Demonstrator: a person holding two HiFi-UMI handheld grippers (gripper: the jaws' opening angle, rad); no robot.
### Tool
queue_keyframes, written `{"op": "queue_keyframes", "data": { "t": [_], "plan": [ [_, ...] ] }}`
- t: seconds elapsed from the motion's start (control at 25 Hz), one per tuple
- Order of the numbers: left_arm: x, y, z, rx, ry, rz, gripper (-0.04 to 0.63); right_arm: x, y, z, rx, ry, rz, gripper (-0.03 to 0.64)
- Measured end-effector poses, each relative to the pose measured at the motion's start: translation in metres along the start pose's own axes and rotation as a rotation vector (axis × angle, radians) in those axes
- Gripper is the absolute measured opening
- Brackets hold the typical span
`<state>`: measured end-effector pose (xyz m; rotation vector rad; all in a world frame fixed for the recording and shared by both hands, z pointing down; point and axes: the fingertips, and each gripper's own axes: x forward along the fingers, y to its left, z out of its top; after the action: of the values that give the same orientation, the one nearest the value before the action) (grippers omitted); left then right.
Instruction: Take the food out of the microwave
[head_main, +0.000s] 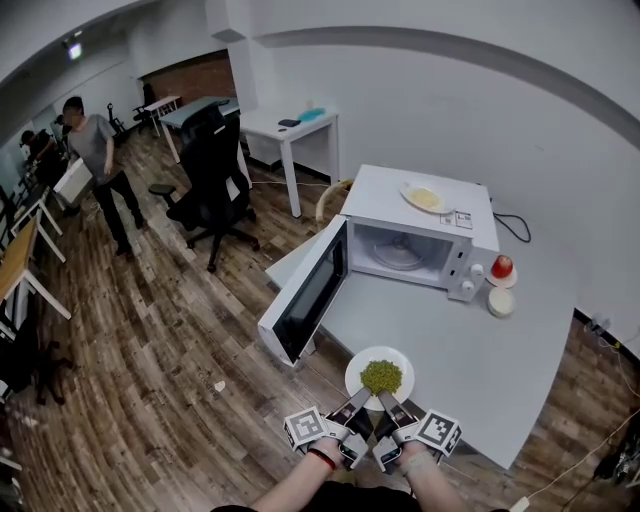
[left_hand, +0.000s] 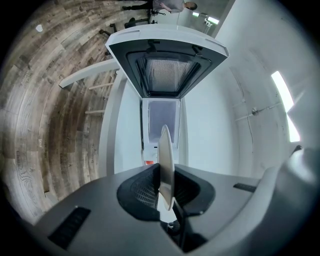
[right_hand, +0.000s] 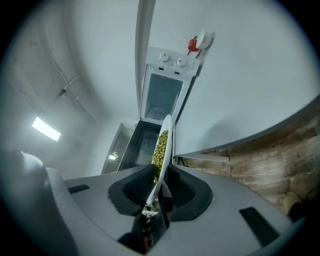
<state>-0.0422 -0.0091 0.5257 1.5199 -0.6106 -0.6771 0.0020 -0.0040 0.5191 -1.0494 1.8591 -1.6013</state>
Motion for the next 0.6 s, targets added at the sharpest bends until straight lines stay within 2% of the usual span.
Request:
{"op": "queue_keyframes", "data": {
  "t": [0.12, 0.32, 0.6],
  "plan": [
    [-0.002, -0.014, -0.008, -0.035, -0.017, -0.03, 0.046, -0.006, -0.001, -0.003, -0.012, 0.011, -0.008, 0.094],
    [-0.012, -0.006, -0.016, 0.015, -0.014, 0.01, 0.046, -0.019, 0.003, -0.007, 0.021, 0.01, 0.003, 0.093],
    [-0.022, -0.023, -0.043, -0.03, -0.014, -0.014, 0.046, -0.046, 0.005, -0.016, 0.028, 0.003, 0.009, 0.093]
  ]
}}
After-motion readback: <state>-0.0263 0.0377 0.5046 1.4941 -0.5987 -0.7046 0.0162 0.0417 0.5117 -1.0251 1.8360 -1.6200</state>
